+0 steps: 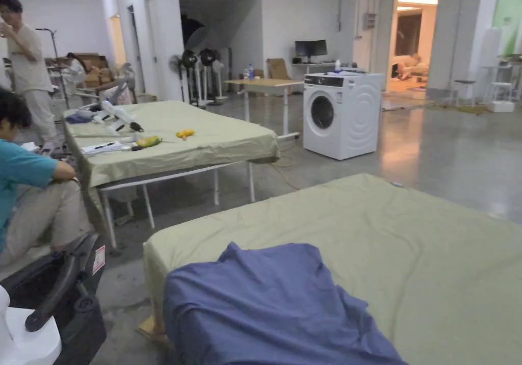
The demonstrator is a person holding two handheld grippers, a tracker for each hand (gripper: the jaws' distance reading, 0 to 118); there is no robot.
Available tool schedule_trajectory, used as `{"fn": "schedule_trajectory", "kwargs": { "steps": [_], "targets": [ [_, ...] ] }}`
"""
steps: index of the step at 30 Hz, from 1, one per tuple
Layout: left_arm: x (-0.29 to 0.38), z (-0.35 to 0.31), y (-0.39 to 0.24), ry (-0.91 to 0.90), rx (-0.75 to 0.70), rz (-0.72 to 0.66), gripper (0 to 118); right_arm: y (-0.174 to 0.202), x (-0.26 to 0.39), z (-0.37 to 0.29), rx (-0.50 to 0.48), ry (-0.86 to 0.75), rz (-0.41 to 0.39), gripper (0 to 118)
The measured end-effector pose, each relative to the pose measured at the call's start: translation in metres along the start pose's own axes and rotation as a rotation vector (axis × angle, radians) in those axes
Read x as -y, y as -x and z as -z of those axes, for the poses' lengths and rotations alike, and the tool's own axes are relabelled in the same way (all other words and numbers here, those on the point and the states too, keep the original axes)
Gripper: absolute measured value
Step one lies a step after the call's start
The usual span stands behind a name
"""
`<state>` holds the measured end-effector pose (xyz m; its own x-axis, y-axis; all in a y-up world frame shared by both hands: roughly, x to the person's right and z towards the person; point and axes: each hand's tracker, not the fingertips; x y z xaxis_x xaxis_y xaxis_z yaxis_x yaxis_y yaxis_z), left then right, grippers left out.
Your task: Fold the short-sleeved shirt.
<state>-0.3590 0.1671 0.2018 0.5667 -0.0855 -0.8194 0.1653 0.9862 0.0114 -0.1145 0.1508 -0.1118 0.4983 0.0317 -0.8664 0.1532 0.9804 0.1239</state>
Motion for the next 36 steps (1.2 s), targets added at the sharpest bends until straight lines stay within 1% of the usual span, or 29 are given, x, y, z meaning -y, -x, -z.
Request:
{"fn": "schedule_trajectory", "kwargs": {
  "steps": [1,3,5,7,8,9,11,14,15,16,18,19,20,21,22,24,25,27,28,29,30,31,33,36],
  "targets": [
    [0.002,-0.004,0.004,0.004,-0.033,0.009,0,0.004,0.003,0.009,-0.026,0.007,0.006,2],
    [0.006,-0.001,0.003,0.024,-0.041,0.035,0,0.010,0.008,0.022,-0.053,0.019,0.012,2],
    [0.009,0.013,0.001,0.055,0.005,0.027,0,0.010,0.014,0.030,-0.057,0.029,0.015,2],
    [0.016,0.051,-0.007,0.114,0.077,0.028,0,0.007,0.021,0.035,-0.051,0.050,0.016,2],
    [0.020,0.078,-0.012,0.150,0.137,0.023,0,0.004,0.026,0.037,-0.026,0.069,0.012,2],
    [0.024,0.106,-0.019,0.207,0.179,0.047,0,-0.001,0.030,0.037,-0.008,0.086,0.008,2],
    [0.039,0.174,-0.036,0.308,0.314,0.077,0,-0.013,0.040,0.036,0.052,0.124,0.001,2],
    [0.078,0.287,-0.075,0.527,0.464,0.189,0,-0.033,0.056,0.033,0.150,0.191,-0.004,2],
    [0.096,0.320,-0.087,0.574,0.513,0.207,0,-0.040,0.061,0.032,0.179,0.217,0.003,2],
    [0.117,0.357,-0.104,0.663,0.538,0.251,0,-0.047,0.067,0.030,0.208,0.245,0.009,2],
    [0.167,0.419,-0.133,0.897,0.586,0.373,0,-0.059,0.077,0.028,0.266,0.296,0.017,2],
    [0.195,0.444,-0.144,0.985,0.615,0.396,0,-0.065,0.083,0.026,0.293,0.318,0.021,2],
    [0.220,0.468,-0.152,1.084,0.625,0.387,0,-0.070,0.088,0.025,0.316,0.332,0.030,2],
    [0.243,0.484,-0.158,1.137,0.618,0.383,0,-0.075,0.092,0.024,0.332,0.348,0.037,2],
    [0.265,0.500,-0.166,1.192,0.604,0.417,0,-0.079,0.096,0.023,0.352,0.368,0.041,2],
    [0.298,0.519,-0.174,1.227,0.558,0.462,0,-0.086,0.101,0.022,0.381,0.397,0.042,2],
    [0.310,0.527,-0.178,1.265,0.565,0.486,0,-0.089,0.103,0.021,0.394,0.408,0.040,2],
    [0.316,0.530,-0.185,1.259,0.526,0.536,1,-0.091,0.105,0.019,0.416,0.419,0.028,2],
    [0.316,0.536,-0.185,1.268,0.538,0.510,12,-0.093,0.106,0.018,0.422,0.425,0.028,2],
    [0.313,0.543,-0.180,1.277,0.560,0.441,42,-0.094,0.107,0.017,0.431,0.428,0.028,2],
    [0.314,0.549,-0.178,1.305,0.559,0.387,94,-0.095,0.108,0.017,0.437,0.431,0.030,2],
    [0.308,0.558,-0.170,1.291,0.552,0.343,96,-0.096,0.109,0.016,0.441,0.436,0.034,2],
    [0.309,0.565,-0.168,1.302,0.553,0.317,96,-0.097,0.111,0.015,0.451,0.444,0.039,2],
    [0.323,0.560,-0.173,1.370,0.542,0.381,96,-0.096,0.112,0.014,0.456,0.456,0.035,2]
  ]
}}
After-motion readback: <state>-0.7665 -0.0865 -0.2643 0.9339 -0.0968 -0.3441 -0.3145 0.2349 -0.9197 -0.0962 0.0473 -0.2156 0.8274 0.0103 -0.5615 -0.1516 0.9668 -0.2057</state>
